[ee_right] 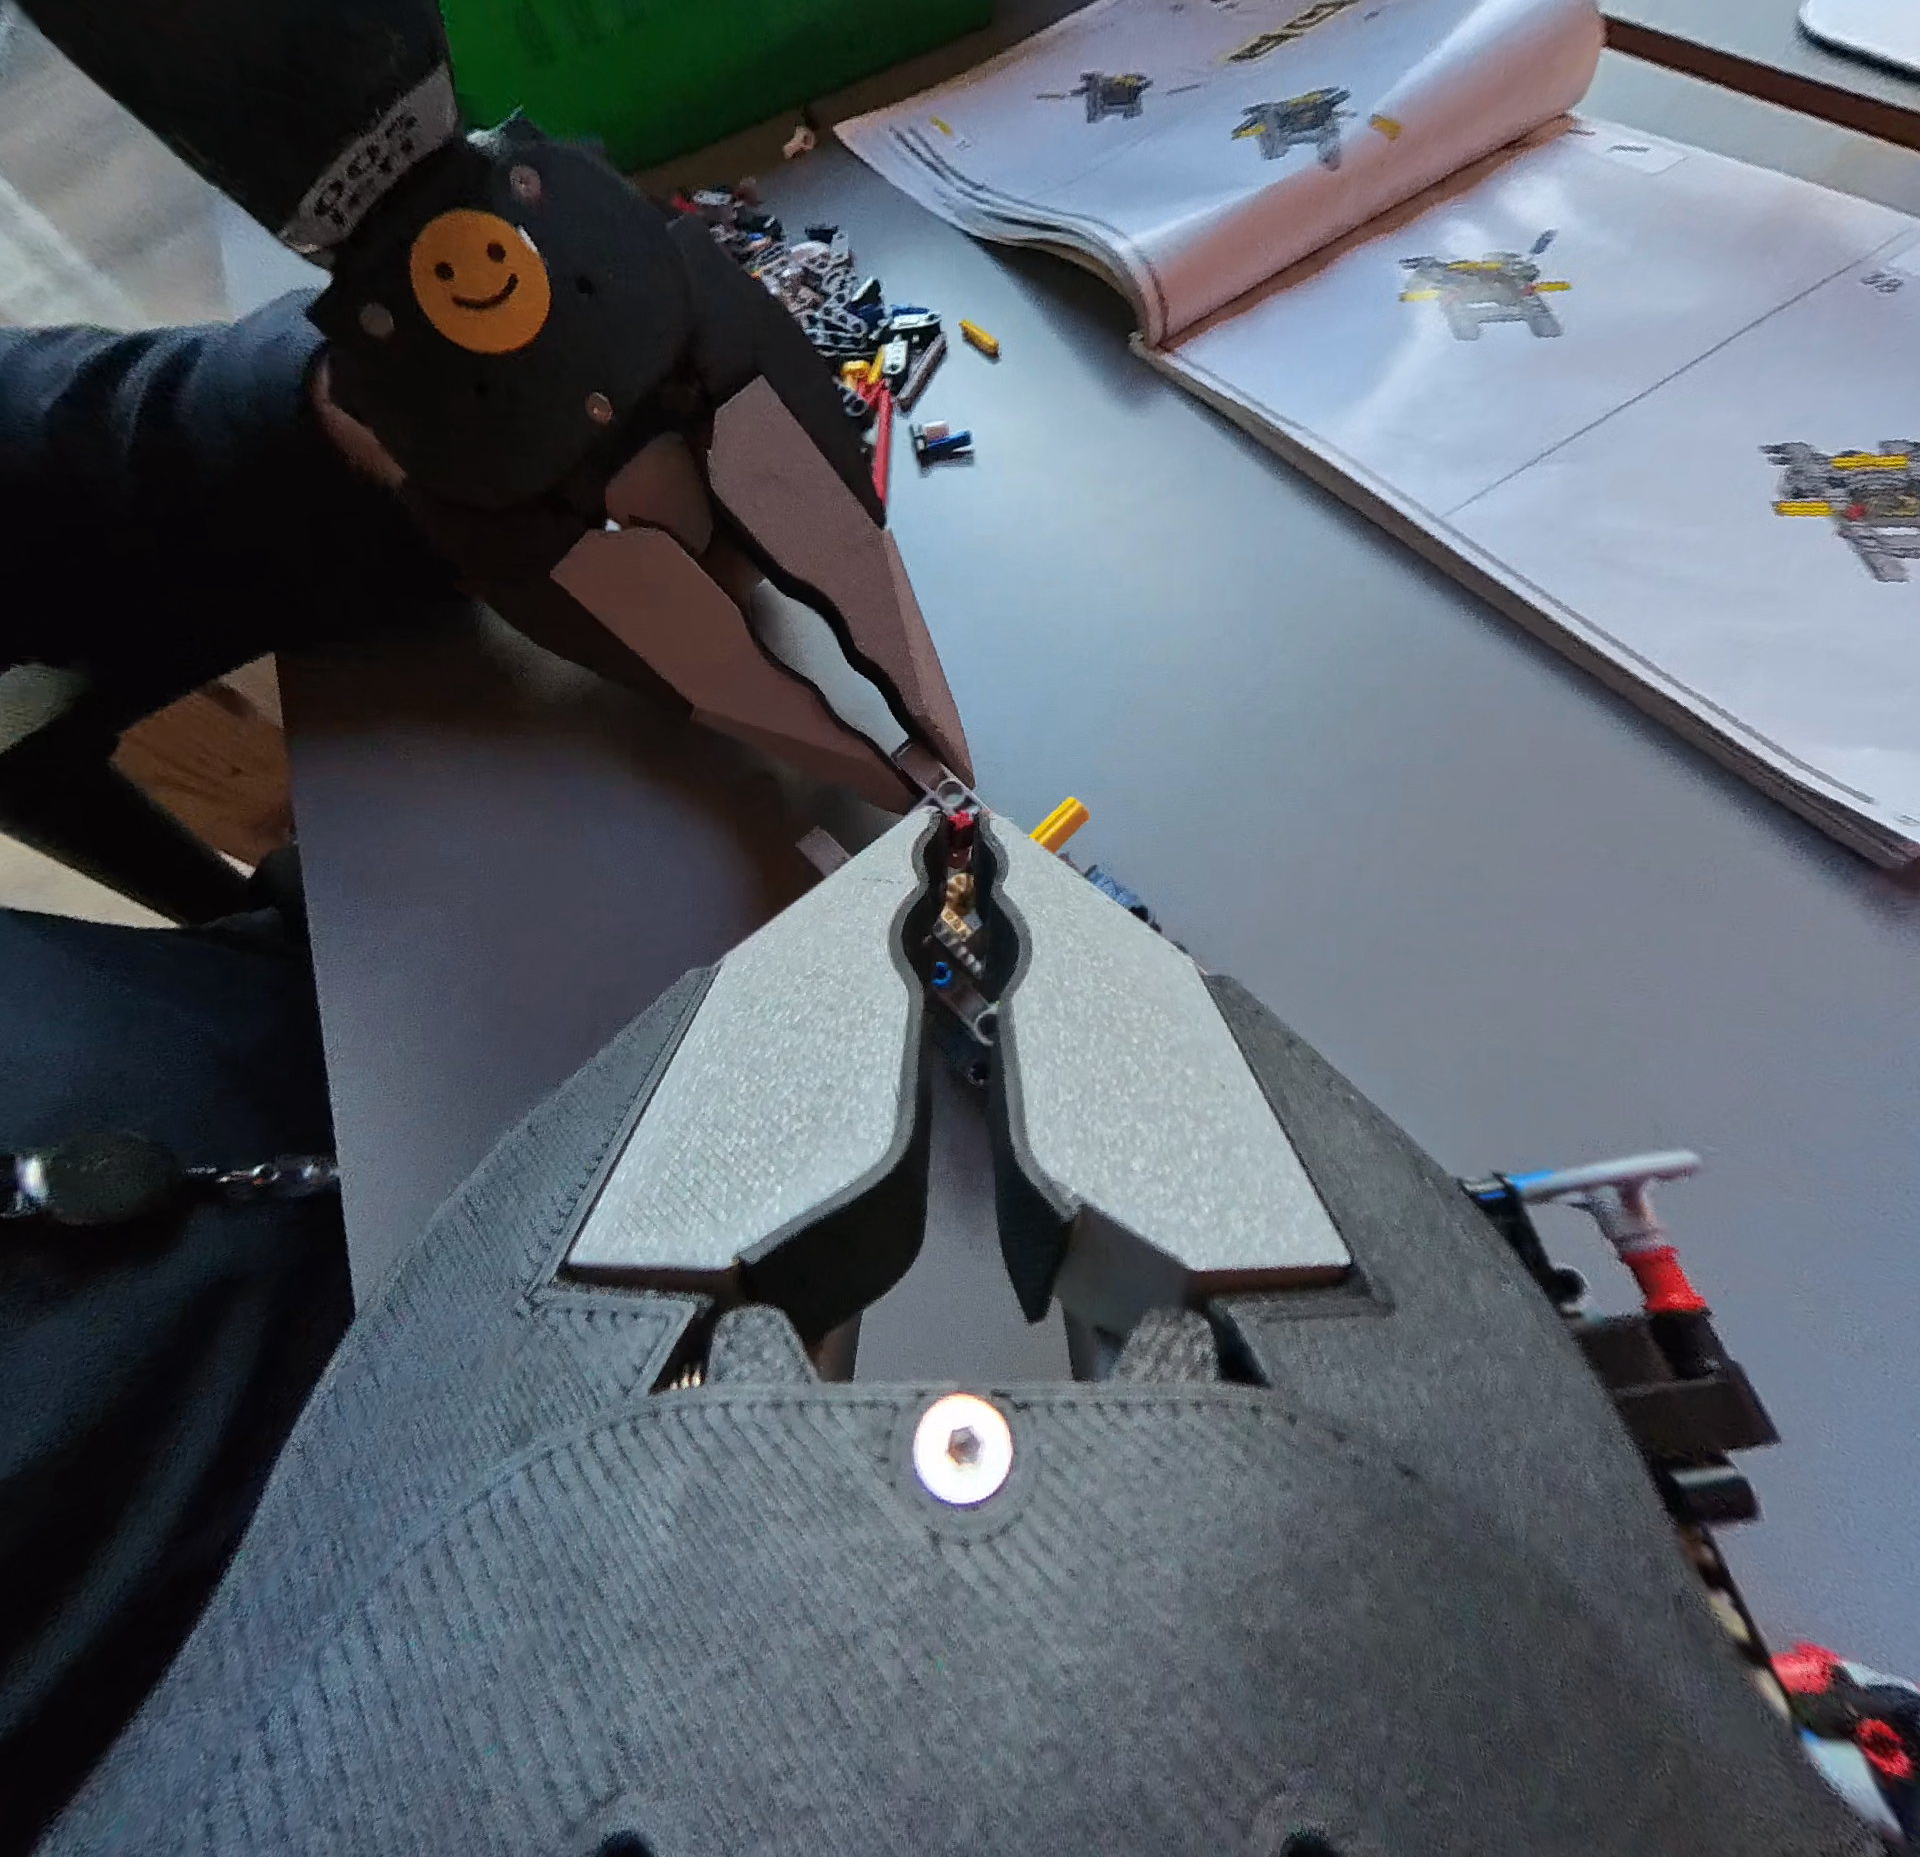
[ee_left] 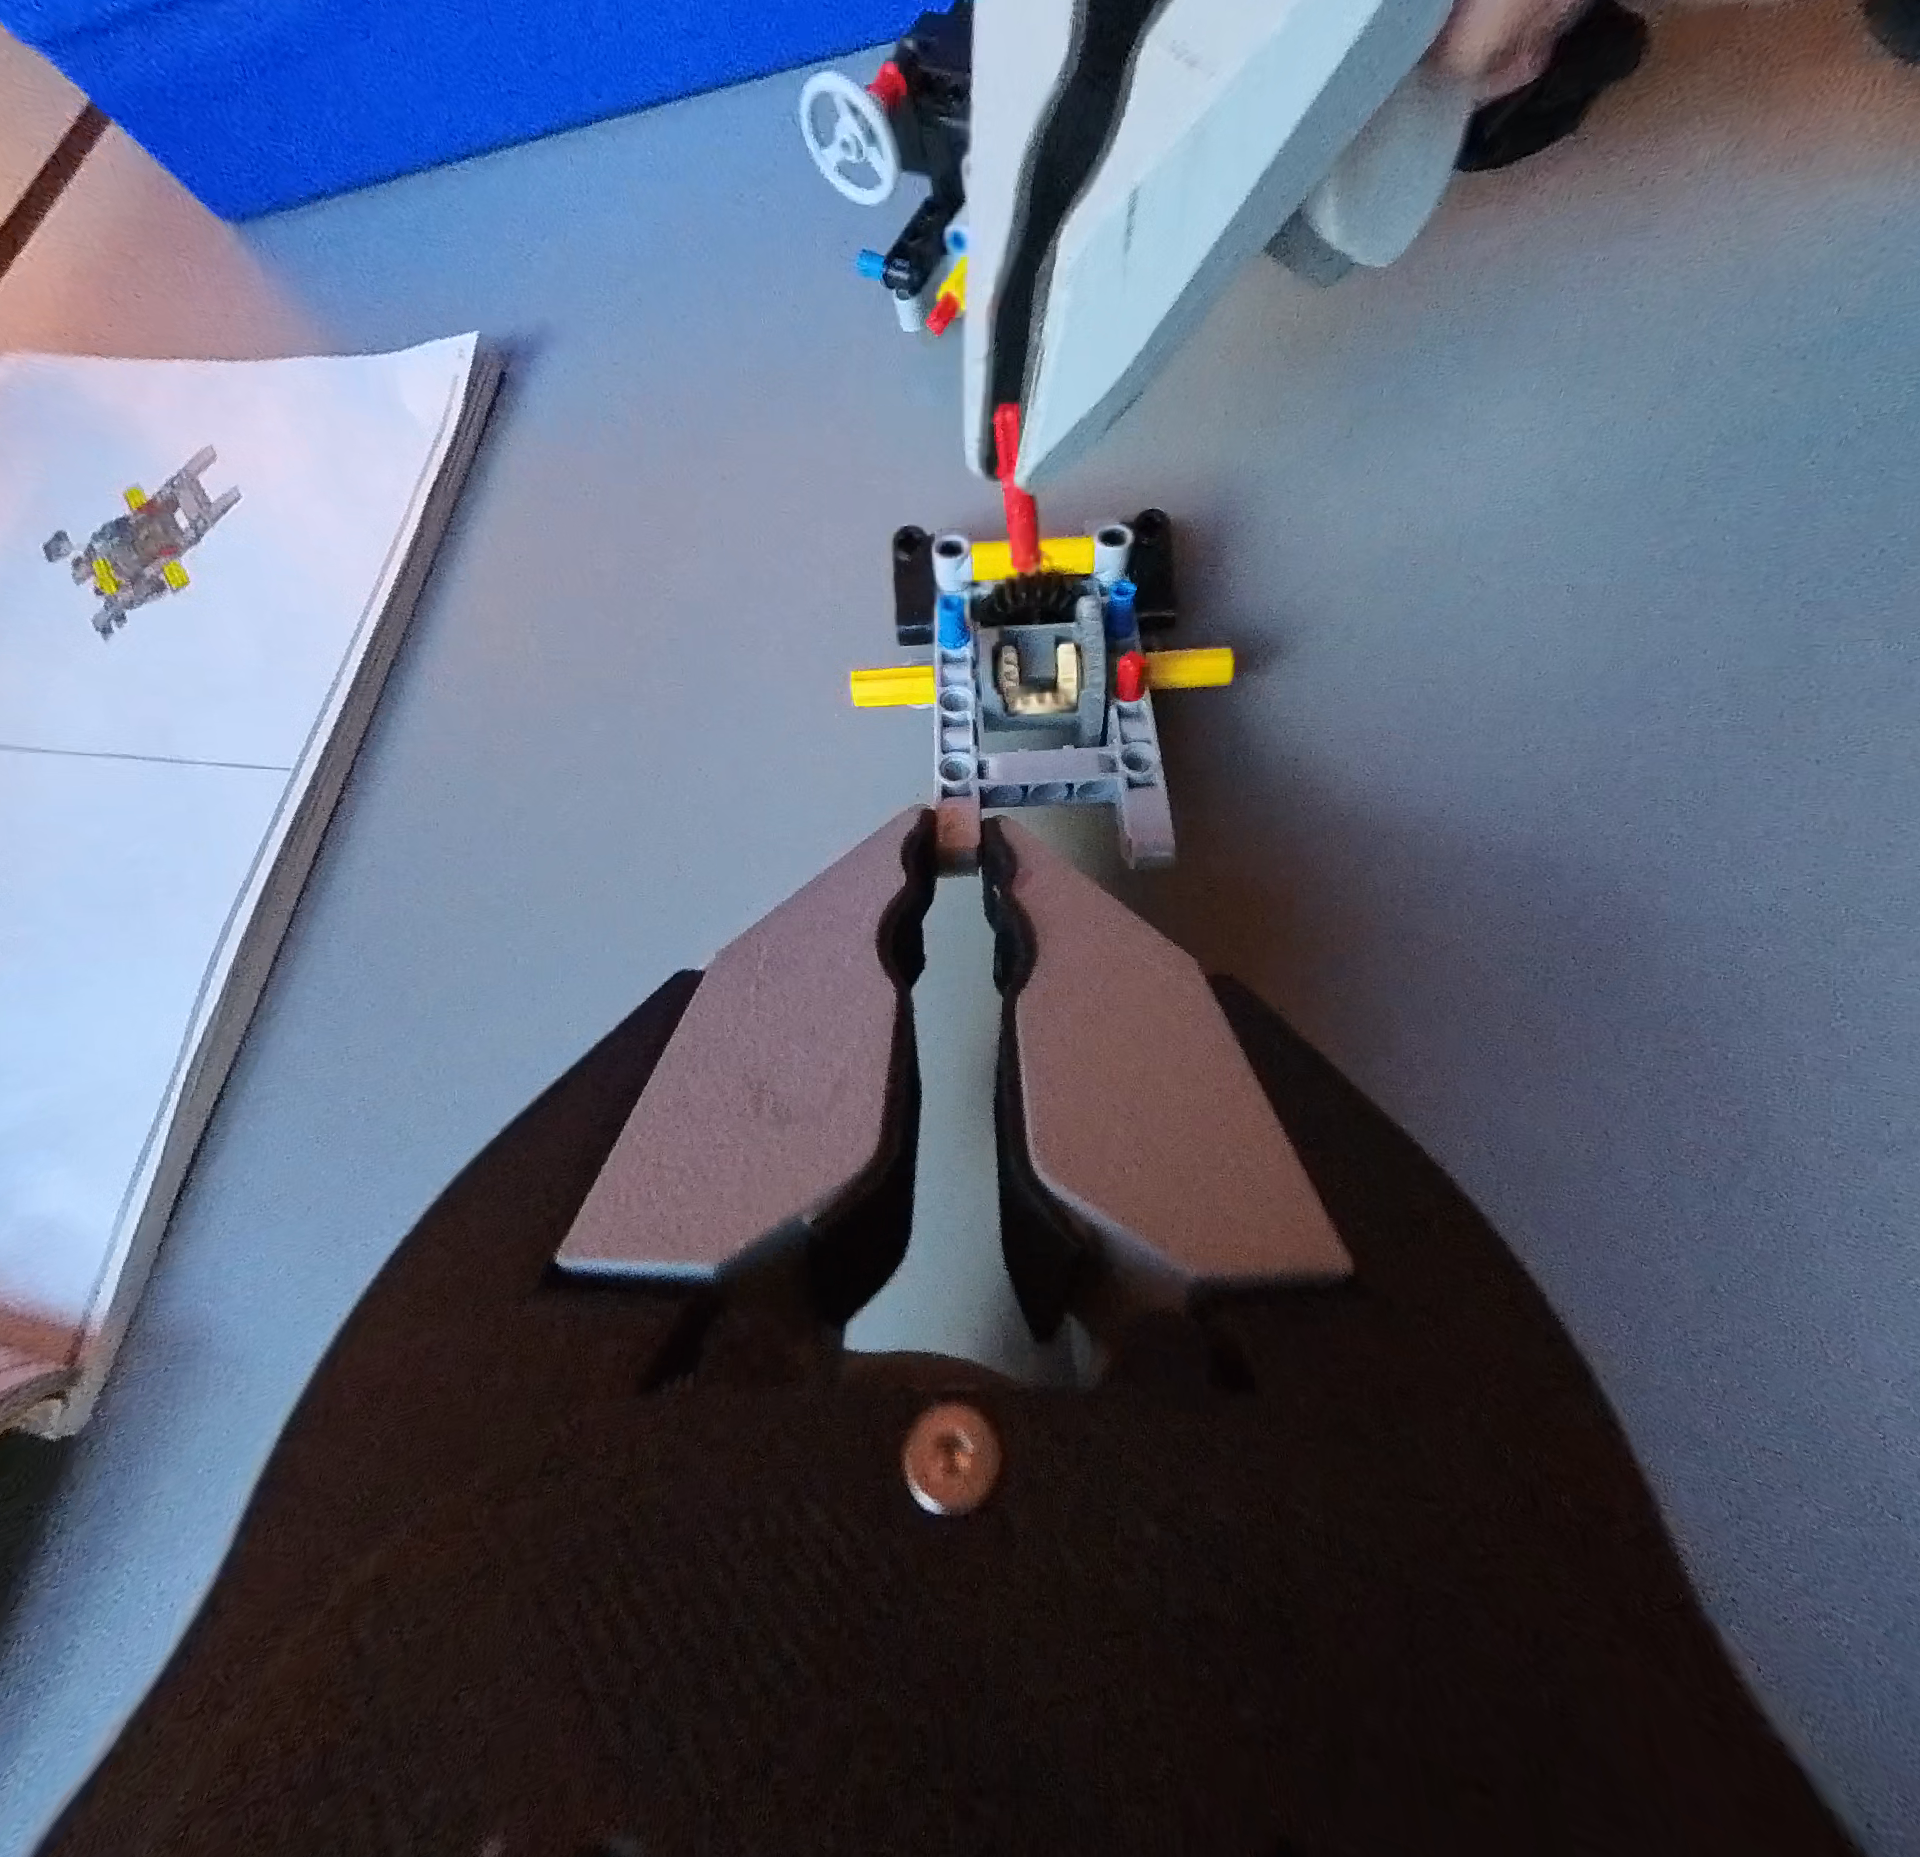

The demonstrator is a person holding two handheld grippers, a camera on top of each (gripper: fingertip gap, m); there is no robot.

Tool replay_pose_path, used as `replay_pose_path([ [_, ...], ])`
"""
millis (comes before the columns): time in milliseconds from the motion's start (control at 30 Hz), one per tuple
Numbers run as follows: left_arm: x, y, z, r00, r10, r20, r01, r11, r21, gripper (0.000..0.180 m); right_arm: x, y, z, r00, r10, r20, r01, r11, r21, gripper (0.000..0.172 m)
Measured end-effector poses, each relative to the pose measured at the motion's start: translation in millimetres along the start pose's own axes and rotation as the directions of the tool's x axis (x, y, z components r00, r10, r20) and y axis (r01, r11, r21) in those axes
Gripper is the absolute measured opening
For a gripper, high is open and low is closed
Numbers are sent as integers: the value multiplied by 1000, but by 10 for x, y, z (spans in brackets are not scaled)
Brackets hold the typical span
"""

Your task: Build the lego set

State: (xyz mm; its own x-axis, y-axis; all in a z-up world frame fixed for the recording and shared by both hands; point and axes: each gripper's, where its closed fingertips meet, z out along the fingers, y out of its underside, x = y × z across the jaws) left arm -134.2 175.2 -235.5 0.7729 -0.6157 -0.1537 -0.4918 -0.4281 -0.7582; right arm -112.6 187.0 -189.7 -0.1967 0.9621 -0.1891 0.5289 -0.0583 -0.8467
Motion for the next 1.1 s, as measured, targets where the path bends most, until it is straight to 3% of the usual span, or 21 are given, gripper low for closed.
replay_pose_path([
  [333,182,96,6,978,207,-31,-208,978,-32,5,-64,87,178,1000,-28,15,29,996,-86,2],
  [1100,242,26,39,979,201,-42,-202,979,-15,5,-132,233,135,989,-148,-19,142,969,-202,2],
])
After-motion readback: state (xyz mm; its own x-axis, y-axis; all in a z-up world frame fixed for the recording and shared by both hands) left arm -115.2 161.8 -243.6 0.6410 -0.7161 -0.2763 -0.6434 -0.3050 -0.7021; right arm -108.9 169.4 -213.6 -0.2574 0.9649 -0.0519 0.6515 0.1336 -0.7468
